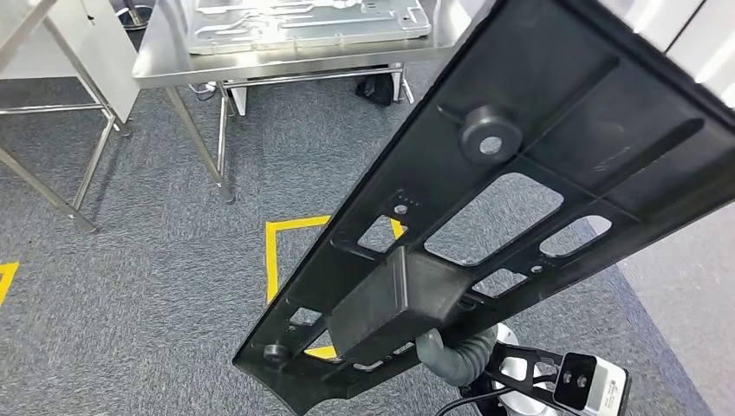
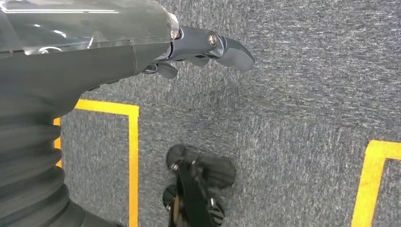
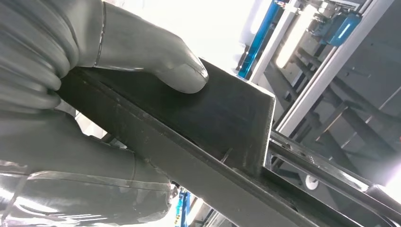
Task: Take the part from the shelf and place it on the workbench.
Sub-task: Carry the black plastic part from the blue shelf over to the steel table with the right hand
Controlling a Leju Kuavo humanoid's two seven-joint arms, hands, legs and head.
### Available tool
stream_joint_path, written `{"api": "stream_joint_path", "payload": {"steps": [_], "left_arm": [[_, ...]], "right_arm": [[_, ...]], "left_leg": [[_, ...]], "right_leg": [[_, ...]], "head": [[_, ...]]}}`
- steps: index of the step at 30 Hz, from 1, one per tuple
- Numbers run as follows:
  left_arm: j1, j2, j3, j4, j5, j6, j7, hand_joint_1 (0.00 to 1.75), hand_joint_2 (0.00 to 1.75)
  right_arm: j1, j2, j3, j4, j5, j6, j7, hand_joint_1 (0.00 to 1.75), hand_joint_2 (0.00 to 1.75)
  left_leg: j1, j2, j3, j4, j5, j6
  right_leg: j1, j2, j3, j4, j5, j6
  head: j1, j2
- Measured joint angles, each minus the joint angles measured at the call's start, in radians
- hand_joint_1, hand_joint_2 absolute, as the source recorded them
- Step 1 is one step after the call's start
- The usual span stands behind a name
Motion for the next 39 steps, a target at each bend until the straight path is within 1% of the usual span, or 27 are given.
{"api": "stream_joint_path", "payload": {"steps": [2, 4, 6, 7, 9, 11, 12, 13, 14, 15, 17, 19, 22, 23, 25, 26, 27, 28, 29, 30, 31, 32, 33, 35, 36, 37, 39], "left_arm": [[-0.001, 0.001, 0.000, 0.000, -0.005, -0.004, -0.003, 0.00, 1.75], [0.000, 0.001, 0.000, 0.000, -0.011, -0.007, -0.005, 0.00, 1.75], [0.001, 0.001, 0.000, 0.000, -0.016, -0.011, -0.006, 0.00, 1.75], [0.000, 0.001, 0.000, 0.000, -0.018, -0.013, -0.007, 0.00, 1.75], [-0.001, 0.001, 0.000, 0.000, -0.020, -0.016, -0.009, 0.00, 1.75], [-0.001, 0.002, 0.000, 0.000, -0.023, -0.018, -0.012, 0.00, 1.75], [0.000, 0.002, 0.000, 0.000, -0.026, -0.019, -0.015, 0.00, 1.75], [0.000, 0.002, 0.000, 0.000, -0.028, -0.021, -0.018, 0.00, 1.75], [0.000, 0.003, 0.000, 0.000, -0.030, -0.022, -0.021, 0.00, 1.75], [0.000, 0.002, 0.000, 0.000, -0.032, -0.023, -0.024, 0.00, 1.75], [-0.001, -0.001, 0.000, 0.000, -0.032, -0.025, -0.027, 0.00, 1.75], [0.000, -0.003, 0.000, 0.000, -0.034, -0.026, -0.030, 0.00, 1.75], [-0.002, -0.002, 0.000, -0.001, -0.036, -0.030, -0.035, 0.00, 1.75], [-0.003, -0.002, 0.000, -0.002, -0.037, -0.031, -0.037, 0.00, 1.75], [-0.001, -0.001, 0.000, -0.003, -0.038, -0.033, -0.040, 0.00, 1.75], [0.002, 0.000, 0.000, -0.003, -0.038, -0.033, -0.041, 0.00, 1.75], [0.005, 0.001, 0.000, -0.003, -0.038, -0.033, -0.041, 0.00, 1.75], [0.007, 0.001, 0.000, -0.003, -0.038, -0.033, -0.041, 0.00, 1.75], [0.009, 0.002, 0.000, -0.003, -0.038, -0.033, -0.041, 0.00, 1.75], [0.010, 0.002, 0.000, -0.003, -0.039, -0.033, -0.041, 0.00, 1.75], [0.011, 0.002, 0.000, -0.002, -0.039, -0.033, -0.041, 0.00, 1.75], [0.012, 0.002, 0.000, -0.002, -0.040, -0.033, -0.042, 0.00, 1.75], [0.011, 0.003, 0.000, -0.002, -0.041, -0.033, -0.042, 0.00, 1.75], [0.009, 0.004, 0.000, -0.002, -0.042, -0.032, -0.043, 0.00, 1.75], [0.008, 0.004, 0.000, -0.002, -0.043, -0.032, -0.043, 0.00, 1.75], [0.008, 0.004, 0.000, -0.002, -0.044, -0.032, -0.044, 0.00, 1.75], [0.008, 0.004, 0.001, -0.002, -0.046, -0.031, -0.044, 0.00, 1.75]], "right_arm": [[-0.008, 0.003, 0.000, 0.000, -0.005, -0.008, 0.009, 1.75, 1.75], [-0.017, 0.005, 0.001, 0.000, -0.011, -0.018, 0.017, 1.75, 1.75], [-0.024, 0.005, 0.001, -0.001, -0.017, -0.027, 0.021, 1.75, 1.75], [-0.027, 0.005, 0.001, -0.001, -0.020, -0.030, 0.022, 1.75, 1.75], [-0.032, 0.005, 0.001, -0.001, -0.021, -0.035, 0.022, 1.75, 1.75], [-0.032, 0.004, 0.001, 0.000, -0.023, -0.037, 0.022, 1.75, 1.75], [-0.032, 0.002, 0.001, 0.000, -0.025, -0.039, 0.022, 1.75, 1.75], [-0.032, 0.001, 0.001, 0.000, -0.028, -0.042, 0.021, 1.75, 1.75], [-0.032, 0.000, 0.001, 0.000, -0.031, -0.045, 0.021, 1.75, 1.75], [-0.032, -0.001, 0.001, 0.000, -0.033, -0.048, 0.020, 1.75, 1.75], [-0.034, -0.004, 0.001, 0.000, -0.035, -0.051, 0.019, 1.75, 1.75], [-0.034, -0.006, 0.002, -0.001, -0.036, -0.052, 0.018, 1.75, 1.75], [-0.033, -0.008, 0.004, -0.001, -0.036, -0.052, 0.015, 1.75, 1.75], [-0.034, -0.008, 0.006, -0.001, -0.036, -0.051, 0.013, 1.75, 1.75], [-0.034, -0.009, 0.011, -0.001, -0.037, -0.051, 0.012, 1.75, 1.75], [-0.032, -0.010, 0.013, 0.000, -0.036, -0.051, 0.012, 1.75, 1.75], [-0.030, -0.010, 0.014, 0.000, -0.036, -0.051, 0.012, 1.75, 1.75], [-0.029, -0.011, 0.016, 0.001, -0.036, -0.051, 0.012, 1.75, 1.75], [-0.029, -0.011, 0.017, 0.001, -0.036, -0.051, 0.012, 1.75, 1.75], [-0.029, -0.011, 0.018, 0.001, -0.036, -0.051, 0.012, 1.75, 1.75], [-0.029, -0.011, 0.019, 0.001, -0.036, -0.051, 0.012, 1.75, 1.75], [-0.029, -0.011, 0.019, 0.001, -0.036, -0.052, 0.012, 1.75, 1.75], [-0.030, -0.011, 0.020, 0.001, -0.036, -0.052, 0.012, 1.75, 1.75], [-0.031, -0.011, 0.021, 0.000, -0.036, -0.052, 0.012, 1.75, 1.75], [-0.033, -0.012, 0.021, -0.001, -0.036, -0.052, 0.012, 1.75, 1.75], [-0.034, -0.012, 0.021, -0.002, -0.036, -0.052, 0.012, 1.75, 1.75], [-0.036, -0.013, 0.021, -0.003, -0.036, -0.053, 0.012, 1.75, 1.75]], "left_leg": [[0.000, 0.002, 0.057, -0.103, 0.028, 0.005], [-0.005, -0.001, 0.064, -0.119, 0.025, 0.021], [-0.005, -0.004, 0.063, -0.120, 0.027, 0.036], [-0.005, -0.005, 0.063, -0.121, 0.027, 0.042], [-0.005, -0.005, 0.063, -0.123, 0.027, 0.052], [-0.008, -0.006, 0.063, -0.123, 0.024, 0.058], [-0.011, -0.007, 0.064, -0.123, 0.022, 0.059], [-0.013, -0.009, 0.066, -0.123, 0.020, 0.060], [-0.016, -0.011, 0.070, -0.123, 0.017, 0.060], [-0.018, -0.014, 0.075, -0.123, 0.014, 0.060], [-0.021, -0.017, 0.083, -0.124, 0.008, 0.056], [-0.019, -0.017, 0.085, -0.128, 0.003, 0.046], [-0.018, -0.011, 0.094, -0.127, -0.004, 0.030], [-0.019, -0.008, 0.084, -0.099, -0.013, 0.026], [-0.018, -0.005, 0.020, 0.013, -0.045, 0.020], [-0.017, -0.005, -0.024, 0.078, -0.060, 0.016], [-0.017, -0.005, -0.060, 0.120, -0.058, 0.012], [-0.016, -0.005, -0.081, 0.127, -0.036, 0.009], [-0.014, -0.004, -0.083, 0.095, 0.007, 0.007], [-0.012, -0.002, -0.069, 0.031, 0.060, 0.005], [-0.013, 0.000, -0.050, -0.024, 0.097, 0.005], [-0.015, 0.002, -0.028, -0.071, 0.111, 0.007], [-0.017, 0.004, -0.014, -0.095, 0.105, 0.014], [-0.022, 0.002, 0.003, -0.107, 0.070, 0.032], [-0.020, 0.000, 0.011, -0.111, 0.060, 0.041], [-0.018, -0.002, 0.024, -0.119, 0.052, 0.047], [-0.014, -0.005, 0.060, -0.140, 0.038, 0.056]], "right_leg": [[0.002, -0.004, -0.004, 0.016, -0.010, 0.014], [0.006, -0.005, -0.007, 0.021, -0.014, 0.024], [0.002, -0.005, -0.008, 0.024, -0.018, 0.033], [0.000, -0.003, -0.015, 0.041, -0.030, 0.038], [-0.002, 0.002, -0.061, 0.138, -0.081, 0.045], [-0.002, 0.003, -0.134, 0.274, -0.132, 0.047], [-0.001, 0.004, -0.157, 0.312, -0.136, 0.045], [0.000, 0.004, -0.162, 0.311, -0.119, 0.042], [0.002, 0.004, -0.147, 0.270, -0.084, 0.035], [0.005, 0.005, -0.118, 0.202, -0.043, 0.025], [0.014, 0.007, -0.062, 0.077, 0.002, 0.004], [0.022, 0.007, -0.045, 0.034, -0.004, -0.010], [0.017, 0.007, -0.018, 0.002, -0.005, -0.017], [0.013, 0.006, 0.000, -0.011, -0.006, -0.018], [0.010, 0.003, 0.031, -0.024, -0.018, -0.021], [0.010, 0.002, 0.044, -0.024, -0.029, -0.020], [0.009, 0.002, 0.058, -0.024, -0.041, -0.019], [0.008, 0.002, 0.075, -0.024, -0.055, -0.018], [0.007, 0.003, 0.094, -0.023, -0.069, -0.015], [0.005, 0.003, 0.114, -0.023, -0.085, -0.011], [0.004, 0.003, 0.131, -0.026, -0.101, -0.006], [0.004, 0.003, 0.144, -0.027, -0.114, 0.000], [0.005, 0.003, 0.154, -0.030, -0.124, 0.007], [0.007, 0.004, 0.163, -0.027, -0.126, 0.021], [0.008, 0.004, 0.154, -0.004, -0.114, 0.027], [0.007, 0.005, 0.129, 0.044, -0.093, 0.032], [0.006, 0.008, 0.033, 0.182, -0.065, 0.039]], "head": [[0.000, 0.000], [0.000, 0.000], [0.000, 0.000], [0.000, 0.000], [0.000, 0.000], [0.000, 0.000], [0.000, 0.000], [0.000, 0.000], [0.000, 0.000], [0.000, 0.000], [0.000, 0.000], [0.001, 0.000], [0.000, 0.000], [0.000, 0.000], [0.000, 0.000], [0.000, 0.000], [0.000, 0.000], [0.000, 0.000], [0.000, 0.000], [0.000, 0.000], [0.000, 0.000], [0.000, 0.000], [0.000, 0.000], [0.000, 0.000], [0.000, 0.000], [0.000, 0.000], [0.000, 0.000]]}}
